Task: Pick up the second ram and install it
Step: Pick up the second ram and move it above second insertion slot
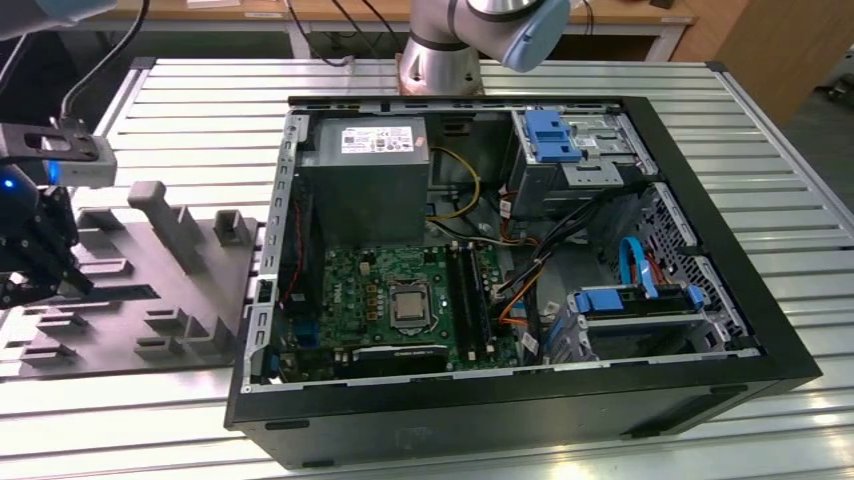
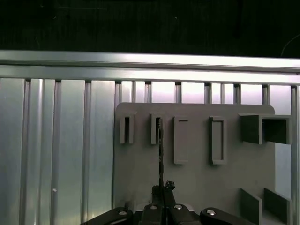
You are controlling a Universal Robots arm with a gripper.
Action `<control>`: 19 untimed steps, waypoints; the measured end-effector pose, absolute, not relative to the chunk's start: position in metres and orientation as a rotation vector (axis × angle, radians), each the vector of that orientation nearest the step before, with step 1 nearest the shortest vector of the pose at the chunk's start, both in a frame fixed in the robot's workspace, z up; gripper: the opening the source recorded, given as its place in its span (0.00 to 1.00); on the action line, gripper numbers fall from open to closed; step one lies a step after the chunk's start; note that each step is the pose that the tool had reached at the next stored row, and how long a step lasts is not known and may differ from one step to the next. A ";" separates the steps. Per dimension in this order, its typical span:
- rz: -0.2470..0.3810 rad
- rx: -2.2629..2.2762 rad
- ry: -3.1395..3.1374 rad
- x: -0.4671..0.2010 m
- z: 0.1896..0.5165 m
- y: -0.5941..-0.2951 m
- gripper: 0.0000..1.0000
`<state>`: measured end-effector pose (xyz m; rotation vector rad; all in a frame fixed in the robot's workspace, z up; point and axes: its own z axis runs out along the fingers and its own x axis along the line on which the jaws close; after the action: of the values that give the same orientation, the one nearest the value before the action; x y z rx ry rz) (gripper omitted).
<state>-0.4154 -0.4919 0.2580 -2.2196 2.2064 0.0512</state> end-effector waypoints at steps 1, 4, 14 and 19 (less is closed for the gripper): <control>0.051 -2.220 2.206 -0.415 0.262 -0.492 0.11; 0.051 -2.220 2.207 -0.415 0.271 -0.492 0.11; 0.051 -2.220 2.206 -0.415 0.302 -0.492 0.11; 0.052 -2.219 2.206 -0.415 0.328 -0.492 0.11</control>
<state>-0.4149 -0.4919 0.3279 -2.2188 2.2062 0.0523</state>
